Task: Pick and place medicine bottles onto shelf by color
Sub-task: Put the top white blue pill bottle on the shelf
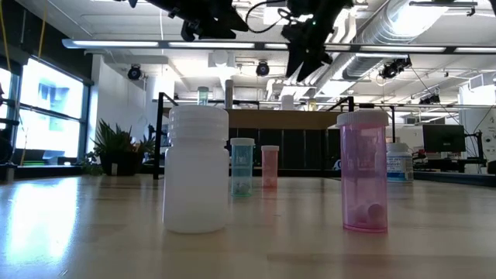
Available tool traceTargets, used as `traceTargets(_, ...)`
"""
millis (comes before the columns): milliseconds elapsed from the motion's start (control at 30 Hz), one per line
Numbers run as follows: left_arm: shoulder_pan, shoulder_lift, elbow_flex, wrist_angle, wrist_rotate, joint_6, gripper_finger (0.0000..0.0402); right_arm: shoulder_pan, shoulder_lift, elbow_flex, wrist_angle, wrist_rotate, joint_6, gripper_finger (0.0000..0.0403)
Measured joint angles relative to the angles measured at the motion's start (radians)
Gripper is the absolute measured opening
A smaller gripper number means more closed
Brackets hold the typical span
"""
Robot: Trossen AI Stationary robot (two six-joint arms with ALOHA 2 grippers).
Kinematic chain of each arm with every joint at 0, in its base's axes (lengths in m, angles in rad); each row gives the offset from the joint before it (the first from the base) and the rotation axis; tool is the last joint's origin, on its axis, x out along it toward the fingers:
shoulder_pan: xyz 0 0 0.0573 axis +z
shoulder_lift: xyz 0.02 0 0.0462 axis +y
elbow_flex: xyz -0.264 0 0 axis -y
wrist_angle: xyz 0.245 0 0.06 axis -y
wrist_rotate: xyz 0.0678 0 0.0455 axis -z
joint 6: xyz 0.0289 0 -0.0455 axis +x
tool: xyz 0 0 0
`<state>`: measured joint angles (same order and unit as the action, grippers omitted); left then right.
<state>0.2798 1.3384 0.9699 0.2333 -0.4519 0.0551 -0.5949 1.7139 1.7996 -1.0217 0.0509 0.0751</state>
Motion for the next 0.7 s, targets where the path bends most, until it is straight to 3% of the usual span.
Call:
traceTargets(167, 0.002, 0.0, 0.0, 0.0, 0.0, 0.0, 0.0229, 0.0, -0.07, 0.0, -0.045, 0.011, 0.029, 0.0234)
traceTargets(400, 0.002, 0.0, 0.0, 0.002, -0.002, 0.0, 0.0229, -0.004, -0.15, 0.0, -0.156, 0.166, 0.003, 0.0234)
traceTargets(700, 0.002, 0.0, 0.0, 0.002, -0.002, 0.001, 0.0229, -0.06, -0.236, -0.064, -0.254, 0.263, 0.033, 0.0234)
